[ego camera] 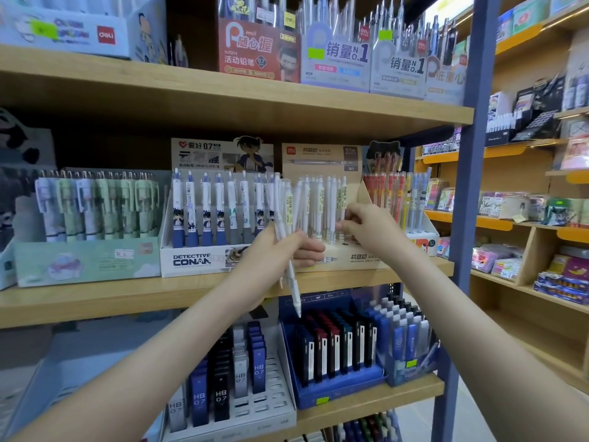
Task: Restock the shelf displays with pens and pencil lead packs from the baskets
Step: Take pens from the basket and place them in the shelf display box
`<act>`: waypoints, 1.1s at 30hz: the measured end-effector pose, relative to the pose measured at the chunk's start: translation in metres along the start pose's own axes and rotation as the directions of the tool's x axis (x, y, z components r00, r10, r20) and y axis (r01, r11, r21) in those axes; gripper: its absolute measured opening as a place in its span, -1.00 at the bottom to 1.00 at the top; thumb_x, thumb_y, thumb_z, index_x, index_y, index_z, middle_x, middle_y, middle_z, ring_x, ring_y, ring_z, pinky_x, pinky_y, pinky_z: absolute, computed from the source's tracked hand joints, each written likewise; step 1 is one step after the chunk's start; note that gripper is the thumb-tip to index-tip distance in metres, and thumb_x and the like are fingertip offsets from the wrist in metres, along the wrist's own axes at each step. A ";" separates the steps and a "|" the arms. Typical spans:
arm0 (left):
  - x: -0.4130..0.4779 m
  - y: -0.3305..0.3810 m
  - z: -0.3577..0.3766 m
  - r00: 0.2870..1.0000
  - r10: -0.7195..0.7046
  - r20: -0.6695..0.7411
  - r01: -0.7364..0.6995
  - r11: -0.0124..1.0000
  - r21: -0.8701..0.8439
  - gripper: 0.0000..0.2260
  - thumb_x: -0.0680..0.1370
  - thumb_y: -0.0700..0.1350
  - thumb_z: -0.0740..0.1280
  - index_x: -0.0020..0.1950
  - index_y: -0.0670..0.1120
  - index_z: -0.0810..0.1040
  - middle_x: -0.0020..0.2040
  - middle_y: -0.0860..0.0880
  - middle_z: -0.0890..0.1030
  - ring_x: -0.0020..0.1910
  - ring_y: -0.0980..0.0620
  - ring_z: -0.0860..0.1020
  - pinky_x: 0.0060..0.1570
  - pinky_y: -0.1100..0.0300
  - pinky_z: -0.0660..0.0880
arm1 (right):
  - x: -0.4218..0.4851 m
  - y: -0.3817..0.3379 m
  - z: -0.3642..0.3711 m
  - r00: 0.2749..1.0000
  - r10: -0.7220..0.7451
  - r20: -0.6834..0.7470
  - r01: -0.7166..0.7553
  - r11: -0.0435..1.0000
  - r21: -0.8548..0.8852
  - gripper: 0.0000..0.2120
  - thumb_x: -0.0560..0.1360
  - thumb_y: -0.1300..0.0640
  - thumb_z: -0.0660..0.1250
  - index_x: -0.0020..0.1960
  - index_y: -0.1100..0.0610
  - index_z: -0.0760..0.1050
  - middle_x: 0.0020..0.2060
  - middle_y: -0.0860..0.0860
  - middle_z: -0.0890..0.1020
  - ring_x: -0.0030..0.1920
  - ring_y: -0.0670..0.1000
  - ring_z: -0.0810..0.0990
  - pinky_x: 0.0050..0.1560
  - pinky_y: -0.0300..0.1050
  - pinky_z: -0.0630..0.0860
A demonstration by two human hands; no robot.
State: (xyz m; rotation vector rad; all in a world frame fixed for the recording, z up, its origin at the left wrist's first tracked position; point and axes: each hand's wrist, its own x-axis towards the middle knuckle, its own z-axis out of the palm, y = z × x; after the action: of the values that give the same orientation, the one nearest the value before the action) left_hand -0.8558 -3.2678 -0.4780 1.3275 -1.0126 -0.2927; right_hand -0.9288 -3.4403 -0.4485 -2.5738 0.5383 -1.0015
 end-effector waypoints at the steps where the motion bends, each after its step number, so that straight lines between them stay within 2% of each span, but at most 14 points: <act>1: -0.001 0.000 0.000 1.000 -0.005 0.026 0.005 1.000 0.003 -0.79 0.63 -0.19 0.18 0.09 -0.30 0.53 -0.10 -0.14 0.70 -0.11 0.00 0.68 -0.12 0.24 0.61 | -0.001 0.001 0.000 1.000 -0.002 -0.025 0.001 0.999 -0.045 -0.83 0.55 0.07 0.30 -0.05 0.19 0.49 -0.27 -0.02 0.53 -0.27 -0.04 0.48 -0.35 -0.25 0.33; 3: -0.003 0.001 0.001 0.997 -0.012 0.078 0.012 1.000 0.002 -0.79 0.63 -0.20 0.18 0.08 -0.31 0.53 -0.13 -0.12 0.70 -0.12 0.00 0.68 -0.14 0.26 0.60 | -0.007 0.001 -0.001 0.982 -0.037 -0.188 0.027 0.998 -0.056 -0.87 0.56 0.11 0.28 0.04 0.16 0.51 -0.13 -0.02 0.51 -0.13 -0.03 0.47 -0.18 -0.25 0.35; 5: -0.005 0.003 0.002 0.992 -0.008 0.125 0.009 1.000 -0.005 -0.78 0.64 -0.20 0.17 0.12 -0.33 0.52 -0.13 -0.13 0.70 -0.12 -0.01 0.68 -0.15 0.27 0.59 | -0.022 -0.006 -0.007 0.939 -0.049 -0.340 0.114 0.978 0.174 -0.87 0.56 0.13 0.27 0.08 0.12 0.51 -0.06 -0.04 0.54 -0.05 -0.04 0.50 -0.06 -0.22 0.40; 6: -0.005 0.003 0.003 0.989 -0.005 0.151 0.006 1.000 -0.007 -0.77 0.64 -0.20 0.17 0.15 -0.33 0.50 -0.12 -0.13 0.70 -0.12 -0.01 0.67 -0.15 0.28 0.58 | -0.032 -0.012 -0.010 0.946 -0.046 -0.321 0.163 0.924 0.347 -0.88 0.56 0.12 0.27 0.07 0.09 0.52 -0.07 -0.05 0.56 -0.04 -0.08 0.53 -0.04 -0.23 0.45; 8: -0.008 0.005 0.007 0.976 0.000 0.217 0.003 1.000 -0.011 -0.78 0.64 -0.21 0.16 0.20 -0.29 0.46 -0.12 -0.13 0.69 -0.12 -0.02 0.67 -0.13 0.27 0.58 | -0.051 -0.026 -0.013 0.987 -0.114 -0.117 0.161 0.800 0.578 -0.89 0.55 0.10 0.28 0.03 0.05 0.55 -0.12 -0.09 0.61 -0.10 -0.14 0.55 -0.06 -0.28 0.50; 9: -0.009 0.005 0.009 0.969 -0.001 0.248 0.004 1.000 -0.013 -0.78 0.64 -0.21 0.15 0.21 -0.28 0.45 -0.12 -0.14 0.69 -0.12 -0.02 0.67 -0.13 0.26 0.58 | -0.057 -0.030 -0.013 0.987 -0.161 -0.027 0.145 0.788 0.599 -0.90 0.54 0.11 0.28 -0.03 0.05 0.57 -0.17 -0.08 0.61 -0.14 -0.14 0.55 -0.07 -0.29 0.50; 11: -0.010 0.005 0.015 0.960 -0.009 0.279 0.022 0.999 -0.043 -0.77 0.64 -0.21 0.16 0.22 -0.30 0.45 -0.11 -0.16 0.69 -0.12 -0.03 0.67 -0.12 0.23 0.58 | -0.062 -0.032 -0.010 0.982 -0.188 0.017 0.140 0.788 0.600 -0.86 0.55 0.13 0.28 -0.16 0.08 0.57 -0.25 -0.03 0.60 -0.18 -0.10 0.54 -0.07 -0.25 0.49; 16: -0.005 0.006 0.019 0.978 -0.007 0.206 0.042 0.986 -0.164 -0.76 0.63 -0.23 0.19 0.26 -0.26 0.46 0.07 -0.20 0.66 0.05 -0.09 0.65 0.06 0.06 0.59 | -0.063 -0.028 -0.013 0.991 -0.093 -0.101 0.136 0.772 0.621 -0.80 0.58 0.10 0.24 -0.13 0.10 0.60 -0.19 0.08 0.67 -0.10 0.05 0.63 0.06 -0.01 0.57; 18: -0.001 0.010 0.020 0.990 0.002 0.140 0.026 0.980 -0.198 -0.81 0.62 -0.24 0.19 0.18 -0.27 0.48 0.08 -0.23 0.64 0.05 -0.10 0.65 0.11 0.00 0.57 | -0.061 -0.028 -0.013 0.986 -0.052 -0.160 0.145 0.747 0.649 -0.79 0.60 0.13 0.19 -0.08 0.14 0.57 -0.17 0.09 0.67 -0.10 0.04 0.65 0.04 -0.01 0.59; 20: 0.003 0.013 0.020 0.998 0.007 0.064 0.006 0.980 -0.198 -0.91 0.61 -0.26 0.21 0.05 -0.24 0.48 0.04 -0.23 0.65 0.03 -0.10 0.66 0.09 0.00 0.58 | -0.057 -0.029 -0.020 0.978 0.028 -0.205 0.137 0.657 0.742 -0.81 0.62 0.15 0.15 -0.04 0.18 0.52 -0.18 0.08 0.65 -0.14 0.01 0.65 -0.02 -0.08 0.59; 22: 0.005 0.014 0.019 1.000 0.002 -0.002 -0.003 0.967 -0.253 -0.92 0.61 -0.28 0.20 0.05 -0.24 0.46 0.05 -0.23 0.64 0.02 -0.08 0.66 0.07 0.02 0.59 | -0.052 -0.027 -0.031 0.959 0.090 -0.268 0.162 0.600 0.783 -0.81 0.63 0.14 0.12 0.00 0.18 0.48 -0.17 0.07 0.64 -0.15 -0.01 0.64 -0.07 -0.14 0.59; 26: 0.006 0.010 0.013 0.999 -0.001 -0.053 -0.014 0.957 -0.289 -0.89 0.63 -0.25 0.19 0.09 -0.26 0.45 0.04 -0.23 0.65 0.01 -0.08 0.66 0.07 0.04 0.59 | -0.043 -0.013 -0.038 0.921 0.080 -0.380 0.200 0.741 0.641 -0.87 0.62 0.13 0.16 0.03 0.14 0.46 -0.13 0.03 0.65 -0.10 -0.04 0.65 -0.03 -0.10 0.61; 29: 0.006 0.009 0.011 0.999 0.001 -0.037 -0.010 0.968 -0.249 -0.91 0.62 -0.26 0.18 0.02 -0.23 0.46 -0.01 -0.24 0.67 -0.02 -0.10 0.67 -0.02 0.08 0.62 | -0.037 -0.004 -0.031 0.941 0.047 -0.334 0.141 0.844 0.517 -0.96 0.59 0.17 0.22 0.00 0.10 0.44 -0.15 -0.02 0.64 -0.11 -0.06 0.65 -0.01 -0.04 0.61; 33: 0.005 0.010 0.009 0.999 0.009 -0.034 -0.015 0.984 -0.178 -0.90 0.63 -0.24 0.18 0.01 -0.23 0.47 -0.10 -0.22 0.68 -0.09 -0.10 0.68 -0.12 0.12 0.64 | -0.030 0.003 -0.023 0.963 0.015 -0.270 0.104 0.902 0.419 -0.95 0.58 0.15 0.23 0.00 0.10 0.46 -0.19 0.00 0.65 -0.15 -0.01 0.65 -0.03 0.04 0.60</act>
State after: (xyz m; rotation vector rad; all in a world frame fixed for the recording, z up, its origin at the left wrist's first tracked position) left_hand -0.8633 -3.2746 -0.4678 1.1607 -0.9438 -0.3432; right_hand -0.9658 -3.4331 -0.4508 -2.0811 0.2786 -1.3280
